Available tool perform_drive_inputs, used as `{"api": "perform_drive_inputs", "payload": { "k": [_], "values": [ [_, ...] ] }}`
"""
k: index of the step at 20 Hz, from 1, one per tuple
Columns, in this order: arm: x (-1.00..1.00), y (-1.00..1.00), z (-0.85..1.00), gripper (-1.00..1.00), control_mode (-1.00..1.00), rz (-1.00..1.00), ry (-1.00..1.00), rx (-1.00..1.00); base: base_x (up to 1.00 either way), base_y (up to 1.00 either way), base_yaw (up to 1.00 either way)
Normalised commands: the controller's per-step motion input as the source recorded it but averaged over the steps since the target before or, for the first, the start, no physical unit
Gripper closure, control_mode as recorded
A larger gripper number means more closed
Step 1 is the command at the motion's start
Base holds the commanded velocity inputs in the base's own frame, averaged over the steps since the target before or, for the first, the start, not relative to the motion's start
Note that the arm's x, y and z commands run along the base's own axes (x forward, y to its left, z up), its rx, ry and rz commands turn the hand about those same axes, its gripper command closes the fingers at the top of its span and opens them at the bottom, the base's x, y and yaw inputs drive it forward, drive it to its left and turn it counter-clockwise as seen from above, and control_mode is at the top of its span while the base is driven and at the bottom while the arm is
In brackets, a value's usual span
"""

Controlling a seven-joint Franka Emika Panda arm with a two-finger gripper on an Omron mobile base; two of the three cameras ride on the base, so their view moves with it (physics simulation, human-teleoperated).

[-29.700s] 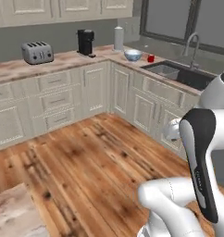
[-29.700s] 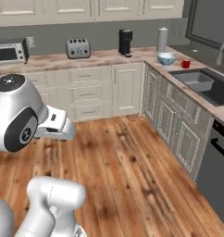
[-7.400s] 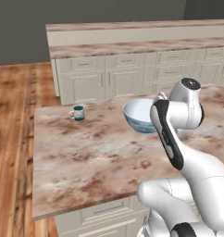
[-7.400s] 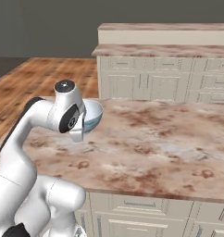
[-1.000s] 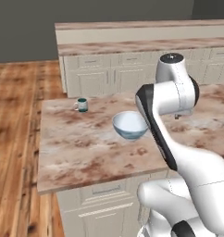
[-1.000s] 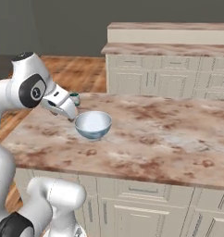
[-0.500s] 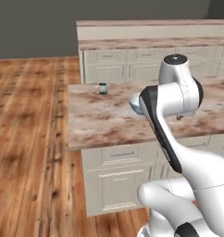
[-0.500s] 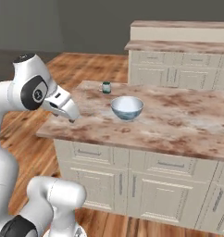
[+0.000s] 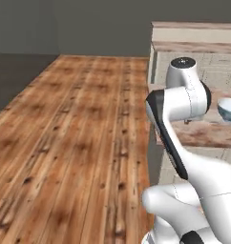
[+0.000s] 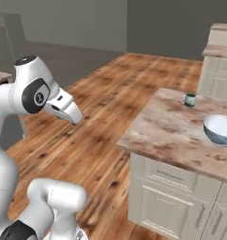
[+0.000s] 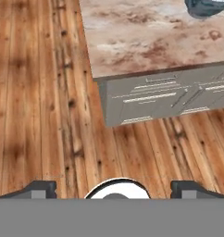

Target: Clear the mugs and bowl far away from the sink.

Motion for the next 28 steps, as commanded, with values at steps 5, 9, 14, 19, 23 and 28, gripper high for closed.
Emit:
{"api": "perform_drive_inputs", "payload": {
  "k": [5,9,14,19,23,28],
  "values": [
    [0.00,0.00,0.00,-1.00,1.00,0.00,0.00,0.00,0.00,0.96,0.66],
    [0.00,0.00,0.00,-1.00,1.00,0.00,0.00,0.00,0.19,0.64,0.75],
    [0.00,0.00,0.00,-1.00,1.00,0.00,0.00,0.00,0.57,0.53,0.72],
    [0.00,0.00,0.00,-1.00,1.00,0.00,0.00,0.00,0.75,0.60,0.64],
    [0.00,0.00,0.00,-1.00,1.00,0.00,0.00,0.00,0.86,0.29,0.47],
    [0.00,0.00,0.00,-1.00,1.00,0.00,0.00,0.00,1.00,0.28,0.27]
  ]
}}
